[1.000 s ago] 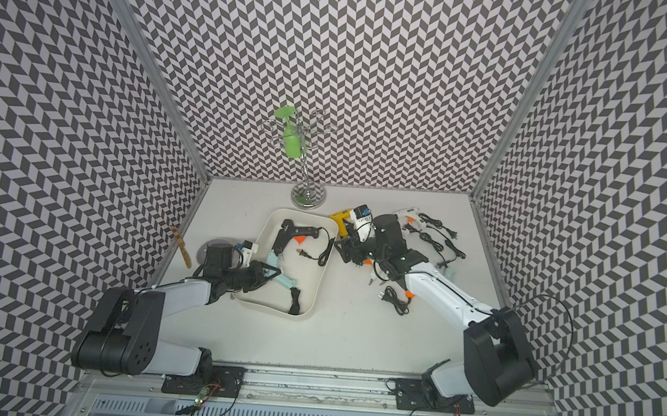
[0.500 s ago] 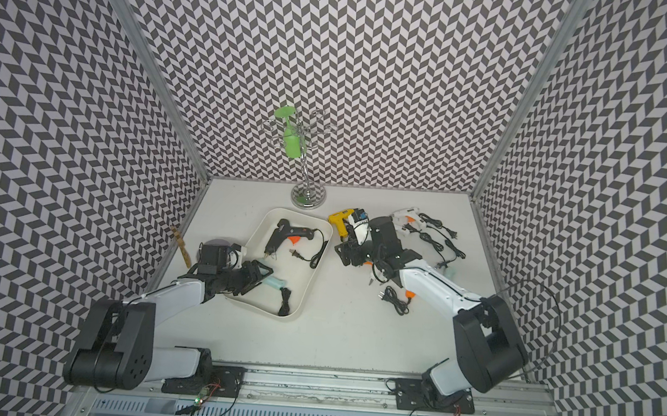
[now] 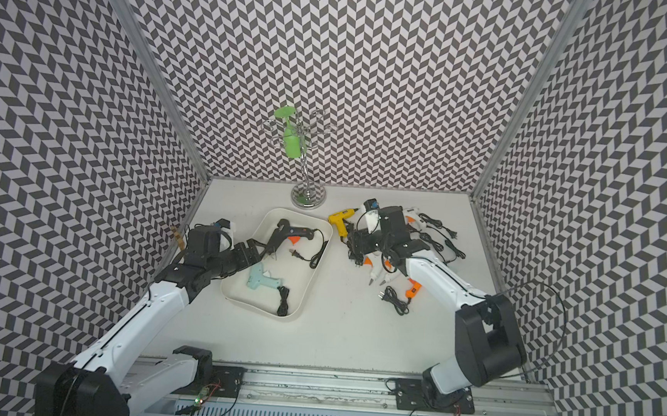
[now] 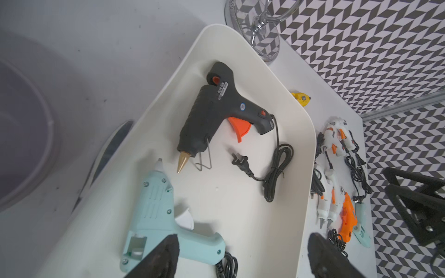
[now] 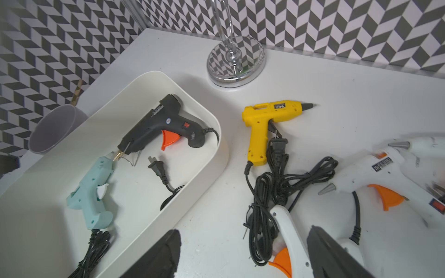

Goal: Put the hot melt glue gun into the storage box
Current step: Place the hot melt adhesive gun in the storage box, then adjust the storage box at the center of the board.

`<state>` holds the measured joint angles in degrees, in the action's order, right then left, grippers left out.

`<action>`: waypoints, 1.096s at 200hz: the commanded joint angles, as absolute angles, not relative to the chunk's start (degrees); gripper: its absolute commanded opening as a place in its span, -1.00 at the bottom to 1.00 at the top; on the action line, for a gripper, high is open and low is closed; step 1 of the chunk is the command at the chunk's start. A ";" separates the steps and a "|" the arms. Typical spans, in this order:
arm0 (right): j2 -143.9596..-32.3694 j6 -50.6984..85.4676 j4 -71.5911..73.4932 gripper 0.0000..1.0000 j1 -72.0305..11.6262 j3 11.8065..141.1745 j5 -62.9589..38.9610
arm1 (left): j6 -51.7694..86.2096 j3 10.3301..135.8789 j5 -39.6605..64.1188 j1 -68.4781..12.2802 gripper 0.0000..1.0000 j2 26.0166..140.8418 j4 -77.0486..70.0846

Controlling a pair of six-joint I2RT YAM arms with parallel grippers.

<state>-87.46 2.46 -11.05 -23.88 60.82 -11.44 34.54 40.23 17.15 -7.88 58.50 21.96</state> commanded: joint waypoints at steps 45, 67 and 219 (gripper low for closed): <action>-92.09 4.97 -13.43 0.69 -19.77 64.17 -10.30 | 35.10 35.29 23.35 -13.76 0.70 64.72 12.18; -94.72 5.43 -15.35 0.68 -17.57 64.26 -7.08 | 29.23 38.46 21.21 -15.38 0.68 68.52 12.95; -103.43 -1.57 -17.74 0.41 -9.72 64.62 -2.03 | 6.69 61.22 15.56 -35.73 0.68 96.24 22.88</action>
<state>-101.08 0.60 -19.97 -10.70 62.54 2.55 7.14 58.13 14.85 -34.57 93.95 21.23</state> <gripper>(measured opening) 0.729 0.845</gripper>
